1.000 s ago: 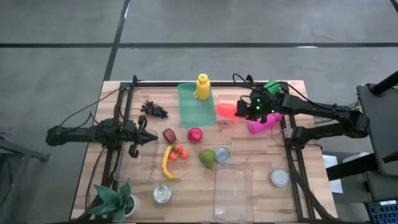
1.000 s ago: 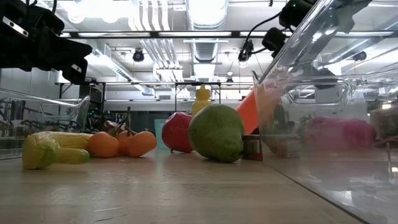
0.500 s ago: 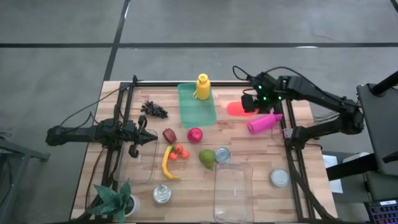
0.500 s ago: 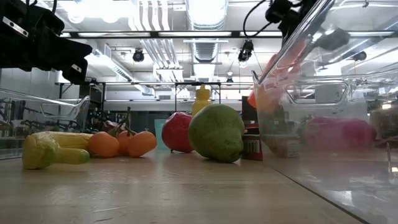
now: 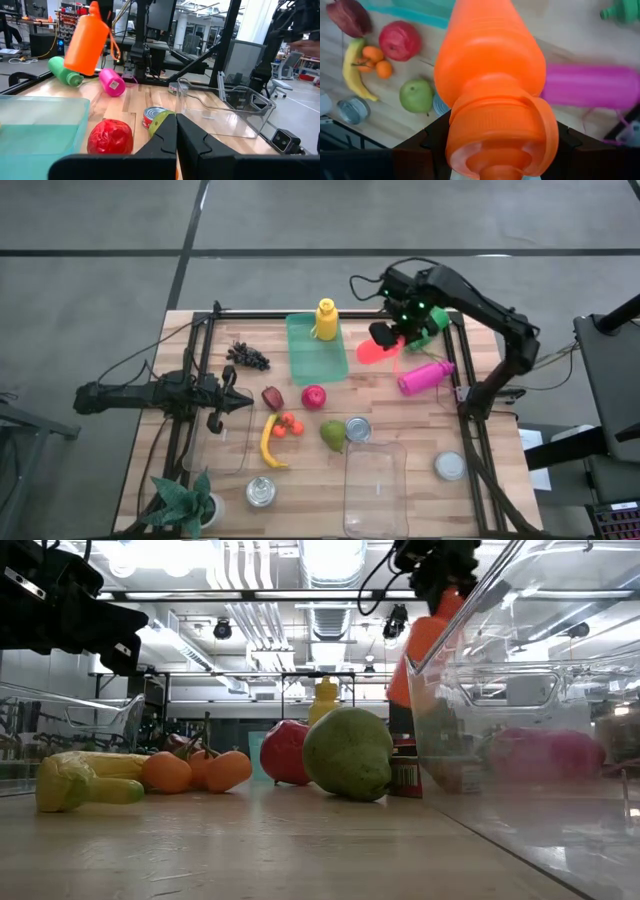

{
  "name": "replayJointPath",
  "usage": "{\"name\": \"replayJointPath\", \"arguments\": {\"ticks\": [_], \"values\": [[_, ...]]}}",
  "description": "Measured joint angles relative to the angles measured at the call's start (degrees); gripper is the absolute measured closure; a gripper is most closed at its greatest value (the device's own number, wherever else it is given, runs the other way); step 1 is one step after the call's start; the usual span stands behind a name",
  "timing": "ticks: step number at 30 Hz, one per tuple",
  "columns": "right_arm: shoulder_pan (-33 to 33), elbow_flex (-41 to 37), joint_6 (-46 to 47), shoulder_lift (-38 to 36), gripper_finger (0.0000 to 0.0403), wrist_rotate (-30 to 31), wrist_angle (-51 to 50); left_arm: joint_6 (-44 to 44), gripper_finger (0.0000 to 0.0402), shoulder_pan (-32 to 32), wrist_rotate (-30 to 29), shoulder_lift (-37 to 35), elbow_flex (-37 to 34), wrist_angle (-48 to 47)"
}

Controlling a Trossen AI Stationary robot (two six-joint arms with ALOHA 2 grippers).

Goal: Pick & Place Food Item
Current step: Put the orange water bottle into the green bin

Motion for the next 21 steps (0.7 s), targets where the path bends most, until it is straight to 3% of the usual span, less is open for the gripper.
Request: {"name": "replayJointPath", "arguments": {"ticks": [21], "values": [[-0.54,7.3,-1.75,6.93,0.0205,0.48,-0.07,0.0,0.0401,0.01,0.0,-0.02,-0.01,-0.01]]}}
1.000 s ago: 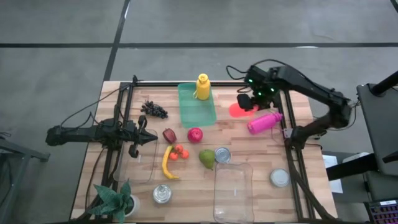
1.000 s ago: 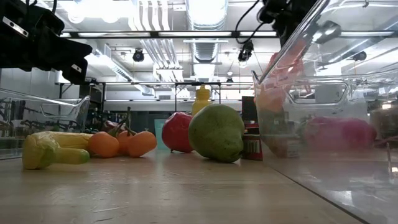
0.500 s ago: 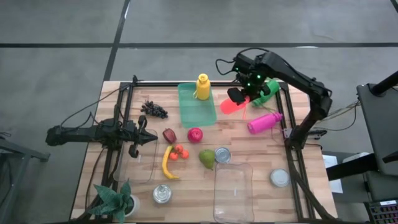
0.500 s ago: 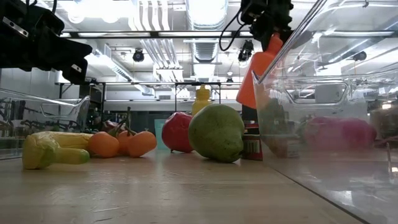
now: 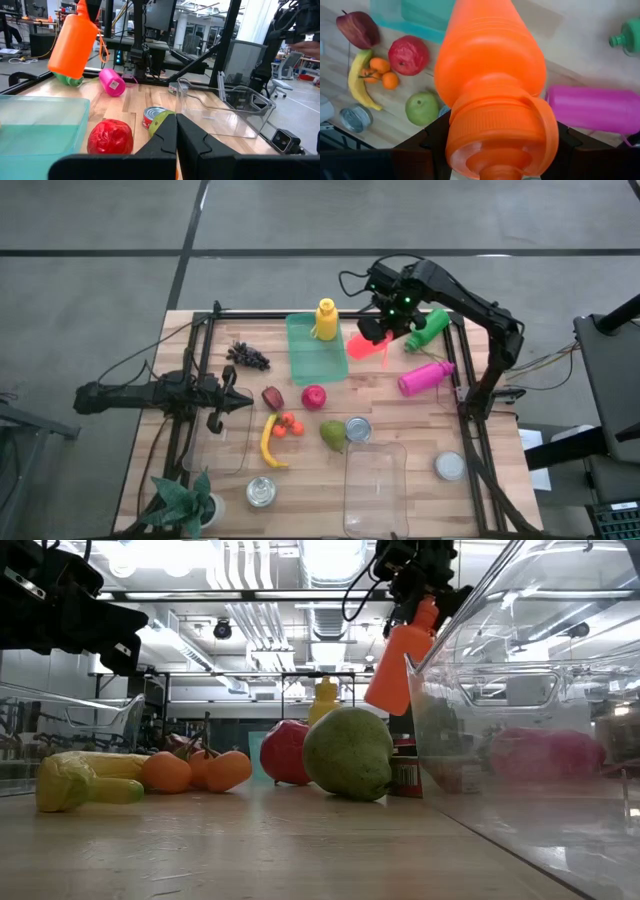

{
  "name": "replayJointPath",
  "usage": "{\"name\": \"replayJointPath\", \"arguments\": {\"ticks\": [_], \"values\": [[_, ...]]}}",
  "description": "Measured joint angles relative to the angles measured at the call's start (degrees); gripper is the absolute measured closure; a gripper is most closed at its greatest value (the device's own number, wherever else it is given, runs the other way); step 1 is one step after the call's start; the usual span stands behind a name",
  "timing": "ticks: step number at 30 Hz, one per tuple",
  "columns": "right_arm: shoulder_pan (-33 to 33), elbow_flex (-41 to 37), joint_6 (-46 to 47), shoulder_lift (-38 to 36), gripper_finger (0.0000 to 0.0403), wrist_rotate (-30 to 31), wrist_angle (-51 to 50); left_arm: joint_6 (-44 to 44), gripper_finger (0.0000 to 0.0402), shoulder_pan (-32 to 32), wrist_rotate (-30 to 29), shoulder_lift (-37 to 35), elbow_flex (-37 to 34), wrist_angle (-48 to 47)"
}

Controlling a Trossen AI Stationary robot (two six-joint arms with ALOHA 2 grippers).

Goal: Pick & Place Food Item
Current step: Put the orange water bottle into the green bin

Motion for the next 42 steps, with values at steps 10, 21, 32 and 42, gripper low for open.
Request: {"name": "replayJointPath", "arguments": {"ticks": [10,21,32,42], "values": [[0.0,-7.32,2.32,-2.51,0.0205,0.02,-0.12,0.0,0.0401,0.01,0.02,0.0,0.01,0.01],[0.13,-22.72,6.98,-6.18,0.0205,-1.04,-0.11,0.0,0.0401,0.01,0.01,0.01,0.0,0.0],[-0.44,-26.67,4.9,-6.09,0.0187,-3.02,-0.05,0.0,0.0401,-0.01,0.0,0.02,-0.01,0.01],[-0.39,-27.33,4.0,-6.09,0.0174,-2.97,0.23,0.0,0.0401,0.01,0.0,0.0,-0.01,-0.01]]}}
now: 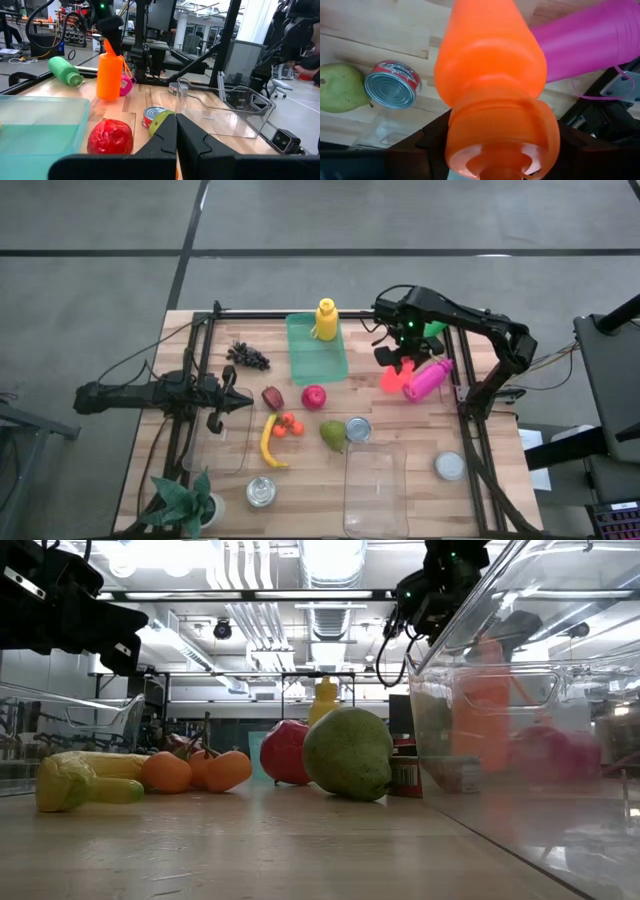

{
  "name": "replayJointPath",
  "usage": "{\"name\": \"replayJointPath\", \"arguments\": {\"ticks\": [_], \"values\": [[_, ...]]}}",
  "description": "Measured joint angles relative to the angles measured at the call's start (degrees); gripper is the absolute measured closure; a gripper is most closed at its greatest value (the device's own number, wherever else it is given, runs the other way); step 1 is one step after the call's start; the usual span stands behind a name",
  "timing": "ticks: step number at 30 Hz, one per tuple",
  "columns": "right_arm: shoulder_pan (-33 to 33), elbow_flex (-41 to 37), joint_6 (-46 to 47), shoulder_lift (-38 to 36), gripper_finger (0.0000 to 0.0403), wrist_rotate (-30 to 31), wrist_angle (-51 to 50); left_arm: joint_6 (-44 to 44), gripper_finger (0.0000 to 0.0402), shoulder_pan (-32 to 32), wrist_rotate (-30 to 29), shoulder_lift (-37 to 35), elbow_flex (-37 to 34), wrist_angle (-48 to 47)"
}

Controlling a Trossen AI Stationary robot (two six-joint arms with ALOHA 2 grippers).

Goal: Pick & Place Food Item
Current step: Put the orange water bottle into the green bin

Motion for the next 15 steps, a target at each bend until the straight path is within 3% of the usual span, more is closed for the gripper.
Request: {"name": "replayJointPath", "arguments": {"ticks": [5,15], "values": [[0.0,-0.69,-0.61,0.0,0.0143,0.04,0.21,0.0,0.0401,0.0,0.0,0.02,0.02,0.01],[0.0,-1.13,-0.57,0.02,0.0139,0.07,1.21,0.0,0.0401,0.0,0.0,0.02,0.0,0.02]]}}
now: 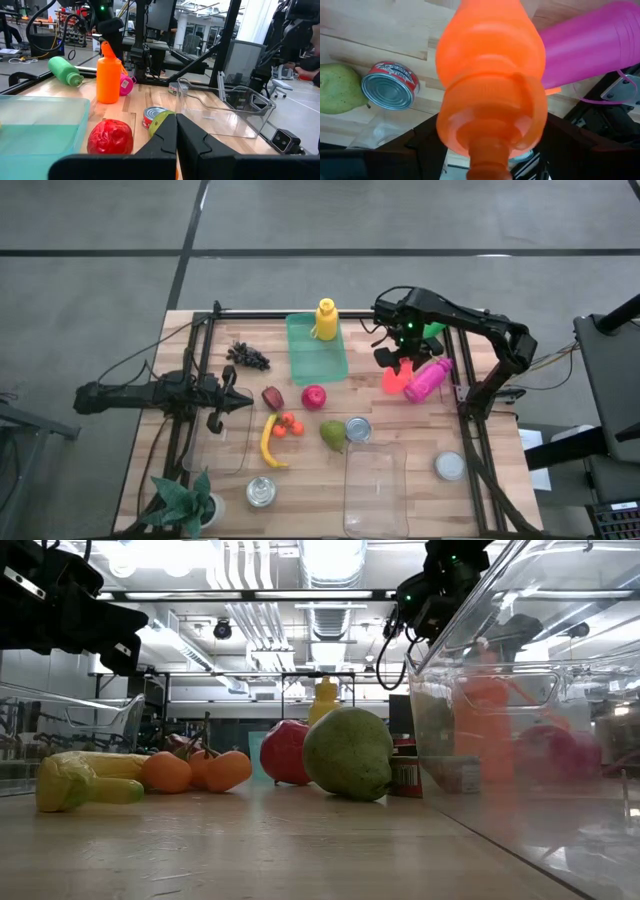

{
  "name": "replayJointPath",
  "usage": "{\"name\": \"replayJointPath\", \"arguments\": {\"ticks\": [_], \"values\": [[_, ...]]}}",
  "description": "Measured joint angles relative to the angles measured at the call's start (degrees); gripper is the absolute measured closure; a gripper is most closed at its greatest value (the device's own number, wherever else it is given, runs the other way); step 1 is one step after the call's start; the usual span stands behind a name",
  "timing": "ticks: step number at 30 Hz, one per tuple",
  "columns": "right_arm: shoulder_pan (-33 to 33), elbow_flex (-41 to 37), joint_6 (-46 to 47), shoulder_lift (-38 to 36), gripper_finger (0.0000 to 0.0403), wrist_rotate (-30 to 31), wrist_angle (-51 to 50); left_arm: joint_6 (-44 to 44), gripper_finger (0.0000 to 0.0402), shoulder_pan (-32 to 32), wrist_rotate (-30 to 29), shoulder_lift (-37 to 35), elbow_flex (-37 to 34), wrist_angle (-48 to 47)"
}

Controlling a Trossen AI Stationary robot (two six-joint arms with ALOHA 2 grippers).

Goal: Pick & Place Food Item
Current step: Put the orange water bottle into the green bin

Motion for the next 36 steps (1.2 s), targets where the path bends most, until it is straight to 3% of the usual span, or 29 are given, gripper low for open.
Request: {"name": "replayJointPath", "arguments": {"ticks": [8,15,23,32,36], "values": [[0.01,2.67,0.03,-1.52,0.0138,0.34,0.33,0.0,0.0401,-0.01,0.0,-0.01,0.02,0.01],[0.98,7.0,2.92,-5.81,0.0138,9.66,1.01,0.0,0.0401,-0.02,0.02,-0.02,0.0,0.01],[8.35,7.4,12.2,-10.16,0.0138,19.8,2.99,0.0,0.0401,-0.01,0.02,0.0,0.0,0.0],[11.67,6.1,16.19,-9.56,0.0135,21.92,2.5,0.0,0.0401,-0.02,-0.01,-0.02,0.0,0.01],[11.65,6.1,16.03,-9.92,0.0111,22.56,2.54,0.0,0.0401,0.0,0.0,-0.02,0.01,-0.01]]}}
